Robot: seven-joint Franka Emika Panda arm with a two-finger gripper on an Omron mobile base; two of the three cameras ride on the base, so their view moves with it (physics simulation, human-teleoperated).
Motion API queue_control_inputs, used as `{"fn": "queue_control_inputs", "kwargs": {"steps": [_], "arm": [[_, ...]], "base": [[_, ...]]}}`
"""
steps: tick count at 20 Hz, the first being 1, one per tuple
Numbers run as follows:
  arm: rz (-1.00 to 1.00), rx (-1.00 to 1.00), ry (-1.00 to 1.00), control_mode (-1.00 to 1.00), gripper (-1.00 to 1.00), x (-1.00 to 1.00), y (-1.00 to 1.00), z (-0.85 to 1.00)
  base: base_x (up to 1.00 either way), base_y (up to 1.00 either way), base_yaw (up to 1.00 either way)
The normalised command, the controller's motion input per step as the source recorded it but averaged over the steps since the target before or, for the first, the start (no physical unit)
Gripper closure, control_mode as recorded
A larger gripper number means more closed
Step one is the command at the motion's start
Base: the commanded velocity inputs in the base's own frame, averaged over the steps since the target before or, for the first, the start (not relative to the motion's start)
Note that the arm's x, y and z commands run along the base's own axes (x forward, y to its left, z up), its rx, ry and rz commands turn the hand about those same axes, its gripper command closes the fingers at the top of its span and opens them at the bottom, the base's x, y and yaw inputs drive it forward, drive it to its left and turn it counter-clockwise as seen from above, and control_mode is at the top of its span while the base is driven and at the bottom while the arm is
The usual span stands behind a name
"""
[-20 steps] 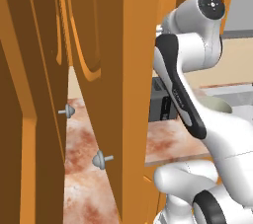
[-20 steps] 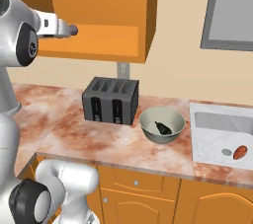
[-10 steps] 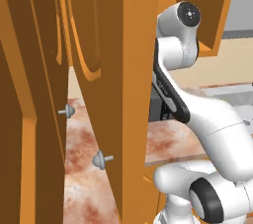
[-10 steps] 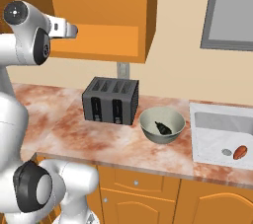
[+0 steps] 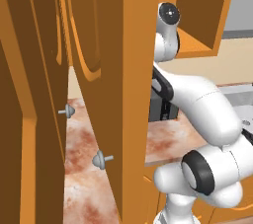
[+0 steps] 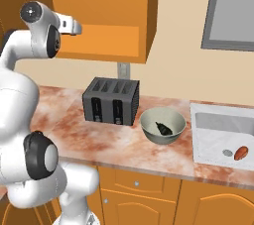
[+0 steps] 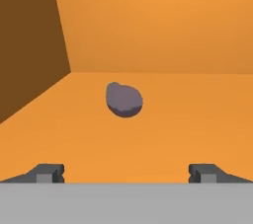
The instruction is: Pick the eggplants from the cabinet and place them in one bowl. Pick the sweet potato from the sink and place it in the other bowl.
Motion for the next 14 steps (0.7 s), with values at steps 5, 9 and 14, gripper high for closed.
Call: {"fn": "queue_control_inputs", "kwargs": {"steps": [5,9,14], "arm": [[0.00,0.00,0.00,-1.00,-1.00,0.42,0.00,0.00],[0.00,0.00,0.00,-1.00,-1.00,0.34,0.00,0.00],[0.00,0.00,0.00,-1.00,-1.00,0.41,0.05,-0.04]], "base": [[0.00,0.00,0.00],[0.00,0.00,0.00],[0.00,0.00,0.00]]}}
